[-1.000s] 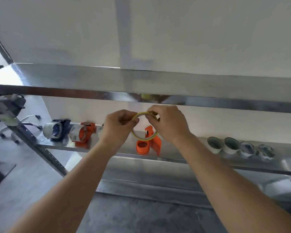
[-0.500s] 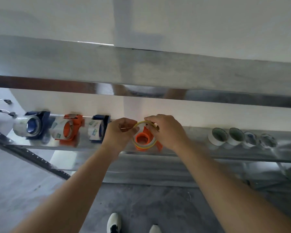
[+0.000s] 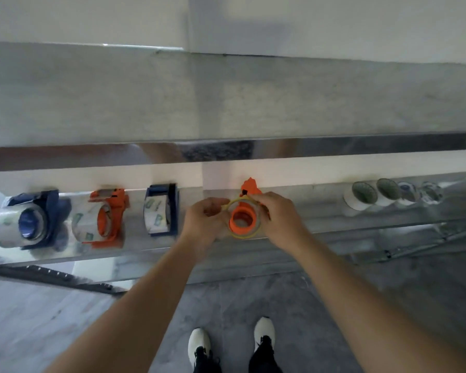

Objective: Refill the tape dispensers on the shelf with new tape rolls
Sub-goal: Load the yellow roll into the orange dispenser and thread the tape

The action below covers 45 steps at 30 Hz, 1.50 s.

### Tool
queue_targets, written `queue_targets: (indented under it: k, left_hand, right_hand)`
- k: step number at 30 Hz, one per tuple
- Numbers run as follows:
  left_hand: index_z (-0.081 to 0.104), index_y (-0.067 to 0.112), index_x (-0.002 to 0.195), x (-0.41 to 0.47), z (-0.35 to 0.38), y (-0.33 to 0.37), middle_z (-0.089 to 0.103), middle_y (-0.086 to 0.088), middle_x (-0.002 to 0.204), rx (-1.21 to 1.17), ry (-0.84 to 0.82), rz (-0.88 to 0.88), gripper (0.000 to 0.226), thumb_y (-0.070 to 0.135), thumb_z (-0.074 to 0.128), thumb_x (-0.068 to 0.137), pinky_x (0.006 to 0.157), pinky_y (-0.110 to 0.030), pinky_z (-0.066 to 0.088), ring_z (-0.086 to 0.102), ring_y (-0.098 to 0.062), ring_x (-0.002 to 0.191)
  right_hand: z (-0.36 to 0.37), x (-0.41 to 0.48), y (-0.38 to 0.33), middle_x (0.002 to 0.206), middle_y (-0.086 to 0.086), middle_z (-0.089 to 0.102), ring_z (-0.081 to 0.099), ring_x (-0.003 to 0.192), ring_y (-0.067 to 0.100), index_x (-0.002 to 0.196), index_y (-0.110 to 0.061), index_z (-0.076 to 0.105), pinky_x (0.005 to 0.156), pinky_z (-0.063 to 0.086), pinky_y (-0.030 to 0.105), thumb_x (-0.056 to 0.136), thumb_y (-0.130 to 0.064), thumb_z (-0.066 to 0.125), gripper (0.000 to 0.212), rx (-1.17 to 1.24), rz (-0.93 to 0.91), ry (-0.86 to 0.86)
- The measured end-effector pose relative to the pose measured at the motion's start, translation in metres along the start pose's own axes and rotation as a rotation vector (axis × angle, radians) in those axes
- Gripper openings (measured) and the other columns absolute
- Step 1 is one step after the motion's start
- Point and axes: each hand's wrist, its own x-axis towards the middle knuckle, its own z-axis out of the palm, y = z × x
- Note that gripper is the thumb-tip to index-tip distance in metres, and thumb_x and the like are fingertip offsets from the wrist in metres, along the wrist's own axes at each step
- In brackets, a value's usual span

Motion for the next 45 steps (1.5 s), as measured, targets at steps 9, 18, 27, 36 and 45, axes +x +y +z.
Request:
queue_targets:
  k: [9, 18, 27, 36, 45]
  left_hand:
    - [0.084, 0.02, 0.105, 0.023, 0.022, -0.021, 0.084, 0.0, 0.091, 0.038, -0.024, -0.029, 0.018, 0.01, 0.081, 0.091, 0.071, -0.032, 0.066, 0.081, -0.017, 0.085]
    - [0.083, 0.018, 0.108, 0.049, 0.03, -0.054, 0.084, 0.003, 0.094, 0.103, 0.052, -0.037, 0.015, 0.011, 0.074, 0.098, 0.088, -0.038, 0.066, 0.08, -0.013, 0.089]
    - [0.082, 0.025, 0.105, 0.065, 0.033, -0.066, 0.082, 0.006, 0.096, 0.095, 0.064, -0.071, 0.019, 0.01, 0.074, 0.097, 0.092, -0.033, 0.062, 0.076, -0.008, 0.091]
    - [0.083, 0.025, 0.103, 0.062, 0.031, -0.08, 0.082, 0.011, 0.093, 0.184, 0.151, -0.046, 0.019, 0.013, 0.083, 0.088, 0.09, -0.037, 0.063, 0.077, -0.009, 0.09]
    - [0.082, 0.02, 0.11, 0.056, 0.034, -0.083, 0.081, 0.009, 0.095, 0.186, 0.16, -0.075, 0.021, 0.013, 0.082, 0.09, 0.087, -0.034, 0.064, 0.076, -0.01, 0.091]
  right_hand:
    - [0.017, 0.02, 0.03, 0.121, 0.0, 0.052, 0.057, 0.104, 0.011, 0.139, -0.018, 0.063, 0.091, 0.047, 0.01, 0.1, -0.016, 0.062, 0.039, 0.011, 0.058, -0.023]
    - [0.04, 0.033, 0.044, 0.142, 0.004, 0.052, 0.051, 0.131, 0.02, 0.149, -0.014, 0.051, 0.114, 0.045, 0.038, 0.107, -0.016, 0.045, 0.042, 0.009, 0.103, -0.111]
    - [0.053, 0.034, 0.053, 0.138, -0.002, 0.062, 0.059, 0.125, 0.013, 0.145, -0.019, 0.055, 0.109, 0.05, 0.036, 0.103, -0.023, 0.05, 0.043, 0.071, 0.122, -0.142]
    - [0.062, 0.023, 0.055, 0.122, -0.004, 0.067, 0.063, 0.11, 0.011, 0.133, -0.022, 0.062, 0.098, 0.054, 0.033, 0.099, -0.023, 0.059, 0.034, 0.12, 0.063, -0.137]
    - [0.044, 0.017, 0.062, 0.152, 0.01, 0.054, 0.051, 0.141, 0.024, 0.141, -0.015, 0.062, 0.115, 0.045, 0.042, 0.099, -0.014, 0.061, 0.042, -0.023, 0.1, 0.207]
